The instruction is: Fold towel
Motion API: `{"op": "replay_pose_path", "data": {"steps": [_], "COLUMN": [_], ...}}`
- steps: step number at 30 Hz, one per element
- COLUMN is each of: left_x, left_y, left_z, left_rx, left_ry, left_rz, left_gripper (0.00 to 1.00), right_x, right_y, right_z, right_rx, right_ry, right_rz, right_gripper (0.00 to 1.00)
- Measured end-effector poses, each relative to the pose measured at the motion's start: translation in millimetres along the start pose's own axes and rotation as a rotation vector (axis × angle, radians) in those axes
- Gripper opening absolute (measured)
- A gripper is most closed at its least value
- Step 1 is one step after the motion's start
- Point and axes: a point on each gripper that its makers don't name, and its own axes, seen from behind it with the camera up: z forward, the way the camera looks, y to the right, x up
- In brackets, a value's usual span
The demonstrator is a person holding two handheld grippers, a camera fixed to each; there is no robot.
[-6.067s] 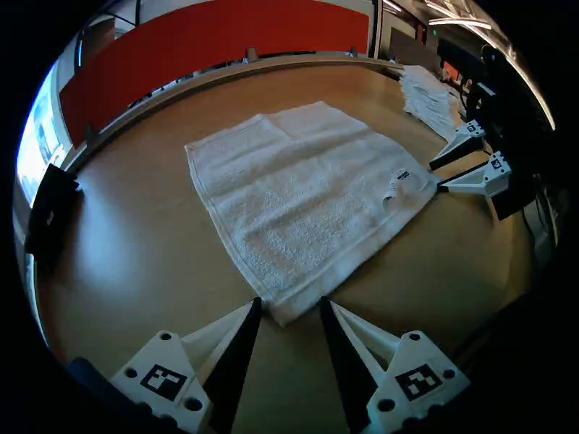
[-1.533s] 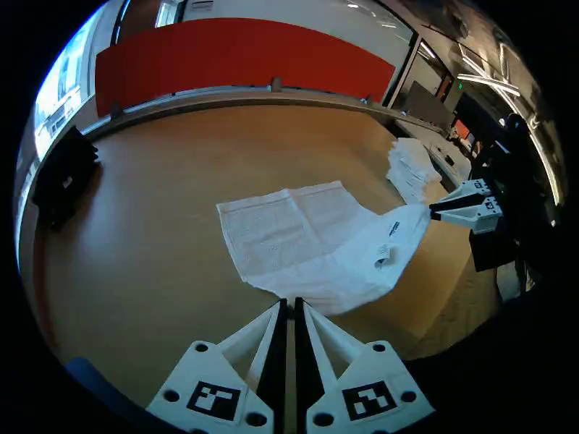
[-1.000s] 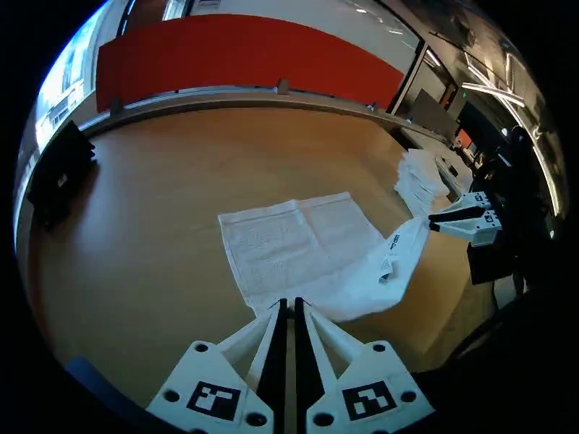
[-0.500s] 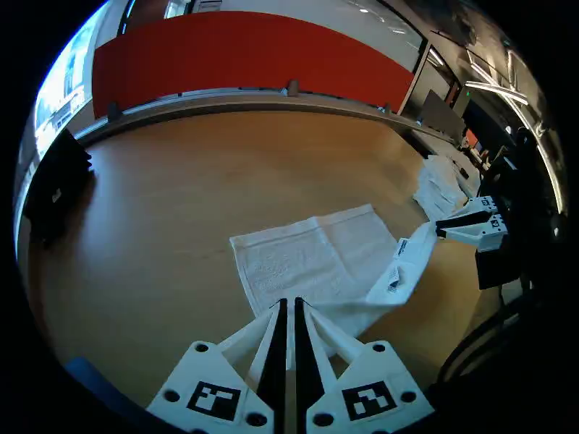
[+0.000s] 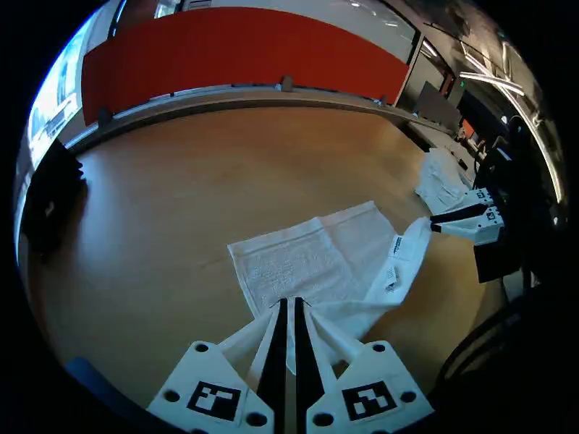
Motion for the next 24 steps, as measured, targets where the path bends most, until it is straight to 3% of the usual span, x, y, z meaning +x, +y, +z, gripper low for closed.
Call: {"op": "replay_pose_path", "data": {"steps": [4,10,12,16,18,24], "left_x": [-3,-9,-10,-16,-19,-27], "left_y": [0.6,-0.4,1.0,5.8,9.2,14.1], "left_z": [2.0,5.6,6.7,9.8,12.4,22.6], "left_rx": [-0.004,-0.010,-0.019,-0.039,-0.052,-0.067], "left_ry": [-0.006,-0.022,-0.027,-0.042,-0.052,-0.070], "left_rz": [-0.002,-0.013,-0.010,0.014,0.030,0.076], "left_gripper": [0.06,0.31,0.41,0.76,0.80,0.81], "right_x": [-1,-2,-2,-2,-2,-2], "right_y": [0,0,0,0,-1,-1], "right_z": [0.2,0.9,1.4,2.5,2.9,4.0], "right_rx": [-0.001,0.000,0.000,0.001,0.002,0.003], "right_ry": [-0.005,-0.007,-0.008,-0.009,-0.010,-0.010], "right_rz": [-0.005,-0.006,-0.006,-0.008,-0.009,-0.005], "right_gripper": [0.10,0.10,0.10,0.10,0.10,0.10]}}
